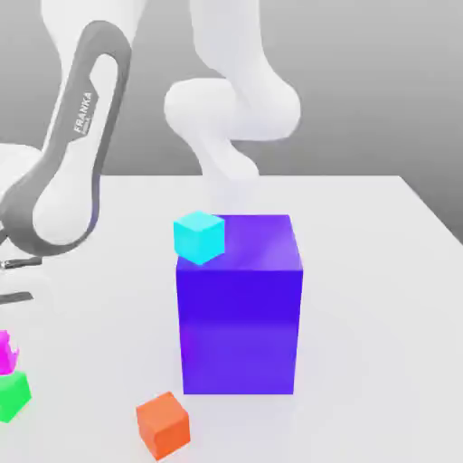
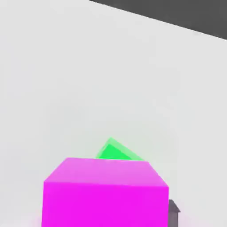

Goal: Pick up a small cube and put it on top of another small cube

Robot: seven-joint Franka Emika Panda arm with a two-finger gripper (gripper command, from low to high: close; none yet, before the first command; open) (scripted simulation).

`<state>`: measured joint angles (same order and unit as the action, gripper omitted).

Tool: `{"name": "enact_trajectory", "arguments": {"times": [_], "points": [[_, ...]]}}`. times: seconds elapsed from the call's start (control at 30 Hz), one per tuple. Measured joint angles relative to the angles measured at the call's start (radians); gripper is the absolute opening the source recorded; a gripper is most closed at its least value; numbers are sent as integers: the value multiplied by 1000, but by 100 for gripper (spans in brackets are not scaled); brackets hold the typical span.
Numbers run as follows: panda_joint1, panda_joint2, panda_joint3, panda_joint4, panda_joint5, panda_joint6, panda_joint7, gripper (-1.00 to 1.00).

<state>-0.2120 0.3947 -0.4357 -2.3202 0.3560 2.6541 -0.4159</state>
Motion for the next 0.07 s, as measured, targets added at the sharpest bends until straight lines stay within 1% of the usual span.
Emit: {"name": "enact_trajectory", "arguments": {"times": [0.07], "points": [[0, 0, 0, 0, 0, 0, 0, 100]]}}
